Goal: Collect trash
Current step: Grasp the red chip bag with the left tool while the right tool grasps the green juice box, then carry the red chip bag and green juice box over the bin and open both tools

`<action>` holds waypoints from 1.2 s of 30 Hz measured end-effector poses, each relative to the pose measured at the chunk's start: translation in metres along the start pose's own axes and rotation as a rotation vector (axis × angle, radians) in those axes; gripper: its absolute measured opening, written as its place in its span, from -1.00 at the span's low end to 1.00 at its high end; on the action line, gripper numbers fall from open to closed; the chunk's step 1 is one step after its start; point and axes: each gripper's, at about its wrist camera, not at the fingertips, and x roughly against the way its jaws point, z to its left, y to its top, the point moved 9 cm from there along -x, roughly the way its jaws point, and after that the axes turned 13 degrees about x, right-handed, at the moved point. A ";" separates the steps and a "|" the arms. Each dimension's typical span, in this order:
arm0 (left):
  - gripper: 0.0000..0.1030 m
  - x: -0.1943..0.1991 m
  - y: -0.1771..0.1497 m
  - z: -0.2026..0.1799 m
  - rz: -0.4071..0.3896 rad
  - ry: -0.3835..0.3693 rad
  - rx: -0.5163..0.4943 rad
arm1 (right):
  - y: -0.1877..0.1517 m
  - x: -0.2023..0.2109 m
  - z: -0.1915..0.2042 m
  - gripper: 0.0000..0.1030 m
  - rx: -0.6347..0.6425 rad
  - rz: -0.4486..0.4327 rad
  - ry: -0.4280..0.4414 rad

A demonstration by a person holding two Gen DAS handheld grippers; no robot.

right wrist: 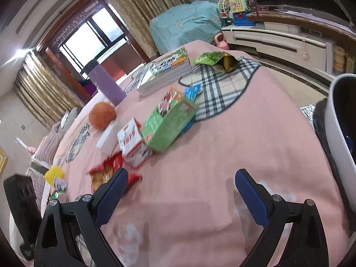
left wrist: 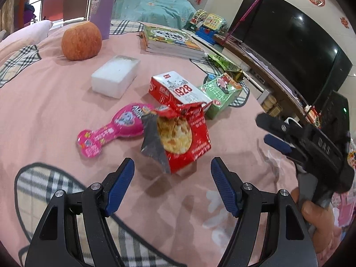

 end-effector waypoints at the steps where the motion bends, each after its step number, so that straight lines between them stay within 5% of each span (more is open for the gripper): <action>1: 0.41 -0.002 0.002 -0.001 0.000 -0.001 -0.002 | 0.005 -0.003 -0.001 0.88 -0.006 -0.002 0.004; 6: 0.27 -0.013 0.008 -0.003 0.015 -0.006 -0.012 | 0.026 -0.020 -0.003 0.69 -0.013 -0.008 0.006; 15: -0.42 -0.025 0.004 -0.008 0.048 -0.033 -0.041 | 0.042 -0.058 -0.007 0.38 -0.061 0.021 0.036; 17: -0.63 -0.025 0.003 -0.010 0.050 -0.041 -0.048 | 0.042 -0.064 -0.006 -0.01 -0.061 0.030 0.042; 20: -0.76 -0.024 0.001 -0.012 0.050 -0.044 -0.062 | 0.043 -0.061 -0.004 -0.16 -0.050 0.015 0.052; 36: -0.91 0.002 -0.015 -0.044 0.023 -0.095 -0.101 | 0.010 0.039 -0.013 -0.33 0.095 -0.077 -0.076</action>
